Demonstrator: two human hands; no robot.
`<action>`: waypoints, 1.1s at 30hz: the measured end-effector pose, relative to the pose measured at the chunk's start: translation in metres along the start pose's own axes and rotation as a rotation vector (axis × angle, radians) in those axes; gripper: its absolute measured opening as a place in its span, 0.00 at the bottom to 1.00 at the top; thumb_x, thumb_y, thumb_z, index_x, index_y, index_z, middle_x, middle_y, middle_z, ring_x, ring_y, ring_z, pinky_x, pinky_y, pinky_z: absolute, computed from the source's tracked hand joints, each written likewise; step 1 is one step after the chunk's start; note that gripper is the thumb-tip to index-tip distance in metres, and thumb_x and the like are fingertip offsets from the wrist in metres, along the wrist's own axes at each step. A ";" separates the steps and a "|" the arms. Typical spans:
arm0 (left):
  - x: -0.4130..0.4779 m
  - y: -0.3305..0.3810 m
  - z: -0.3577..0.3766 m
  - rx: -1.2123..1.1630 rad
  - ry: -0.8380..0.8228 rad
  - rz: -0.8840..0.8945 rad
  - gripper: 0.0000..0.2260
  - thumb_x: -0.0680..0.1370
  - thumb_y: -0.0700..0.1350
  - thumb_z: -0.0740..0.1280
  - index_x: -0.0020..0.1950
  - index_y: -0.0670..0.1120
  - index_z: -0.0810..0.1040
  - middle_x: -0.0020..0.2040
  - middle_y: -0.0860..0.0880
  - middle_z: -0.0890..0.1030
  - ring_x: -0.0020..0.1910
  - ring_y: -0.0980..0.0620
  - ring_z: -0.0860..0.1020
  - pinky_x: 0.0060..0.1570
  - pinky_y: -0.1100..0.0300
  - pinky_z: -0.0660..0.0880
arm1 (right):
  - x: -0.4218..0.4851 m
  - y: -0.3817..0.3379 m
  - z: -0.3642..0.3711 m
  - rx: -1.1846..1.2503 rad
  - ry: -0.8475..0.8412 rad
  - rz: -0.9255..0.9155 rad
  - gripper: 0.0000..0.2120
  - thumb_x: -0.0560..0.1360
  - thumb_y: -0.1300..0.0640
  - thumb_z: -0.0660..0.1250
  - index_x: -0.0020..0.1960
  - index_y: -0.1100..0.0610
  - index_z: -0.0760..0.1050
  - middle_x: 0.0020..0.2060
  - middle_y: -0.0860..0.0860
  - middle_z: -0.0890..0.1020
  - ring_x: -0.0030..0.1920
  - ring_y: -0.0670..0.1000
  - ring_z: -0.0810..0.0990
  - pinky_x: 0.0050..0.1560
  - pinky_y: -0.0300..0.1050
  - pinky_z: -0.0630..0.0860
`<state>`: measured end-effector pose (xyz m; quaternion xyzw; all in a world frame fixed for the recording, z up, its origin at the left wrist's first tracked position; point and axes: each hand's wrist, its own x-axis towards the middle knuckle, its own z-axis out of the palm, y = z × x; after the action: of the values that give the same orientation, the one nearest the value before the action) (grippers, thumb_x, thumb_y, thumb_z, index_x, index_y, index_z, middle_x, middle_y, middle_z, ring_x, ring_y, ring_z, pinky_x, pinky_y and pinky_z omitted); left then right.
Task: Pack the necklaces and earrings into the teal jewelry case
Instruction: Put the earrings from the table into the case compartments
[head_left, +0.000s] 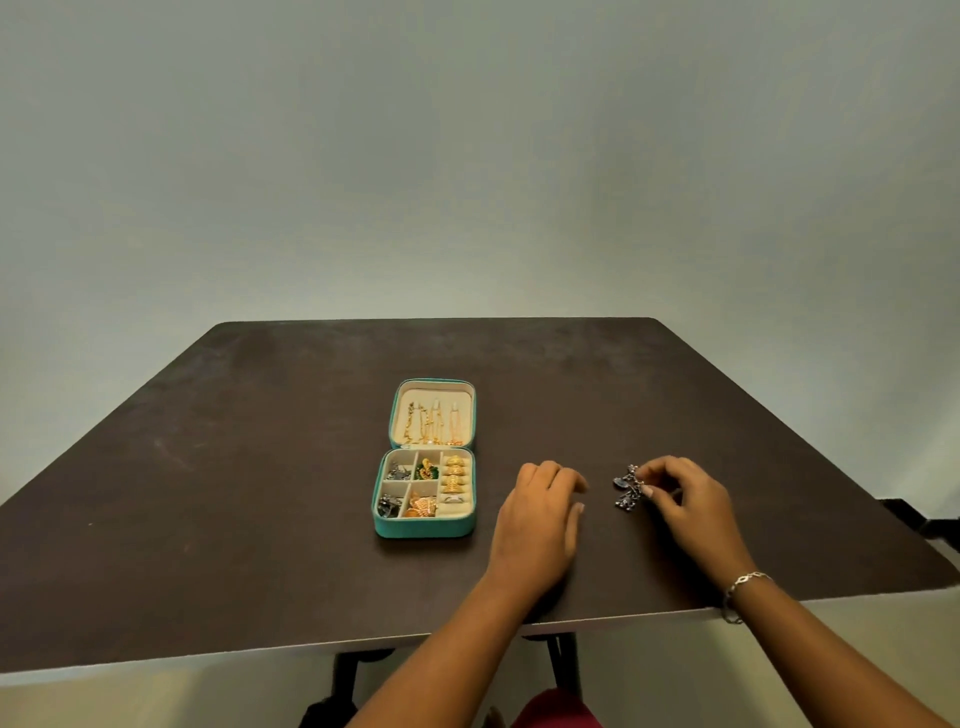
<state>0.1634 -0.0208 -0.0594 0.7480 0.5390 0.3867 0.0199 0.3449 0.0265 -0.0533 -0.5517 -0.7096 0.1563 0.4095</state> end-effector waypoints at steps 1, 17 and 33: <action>0.004 0.001 0.002 -0.034 -0.055 -0.030 0.08 0.77 0.43 0.60 0.54 0.46 0.74 0.53 0.49 0.75 0.55 0.52 0.69 0.50 0.57 0.71 | 0.000 0.000 0.001 0.001 0.002 0.003 0.10 0.70 0.69 0.67 0.42 0.53 0.77 0.42 0.49 0.79 0.41 0.40 0.74 0.39 0.29 0.68; 0.058 0.004 0.042 -0.055 -0.252 -0.036 0.12 0.75 0.37 0.61 0.52 0.48 0.80 0.56 0.52 0.78 0.54 0.51 0.71 0.49 0.59 0.69 | 0.004 0.006 0.000 0.025 -0.114 0.070 0.10 0.69 0.63 0.71 0.48 0.53 0.81 0.45 0.50 0.76 0.47 0.48 0.76 0.49 0.40 0.73; 0.058 0.001 0.044 -0.197 -0.131 -0.114 0.07 0.72 0.36 0.66 0.49 0.44 0.78 0.49 0.49 0.78 0.50 0.51 0.72 0.47 0.69 0.63 | 0.005 0.009 -0.005 0.432 -0.007 0.188 0.04 0.67 0.66 0.72 0.37 0.60 0.78 0.37 0.53 0.83 0.40 0.49 0.81 0.44 0.39 0.76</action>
<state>0.1980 0.0430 -0.0577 0.7343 0.5376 0.3862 0.1505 0.3544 0.0330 -0.0547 -0.5145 -0.6066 0.3439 0.4991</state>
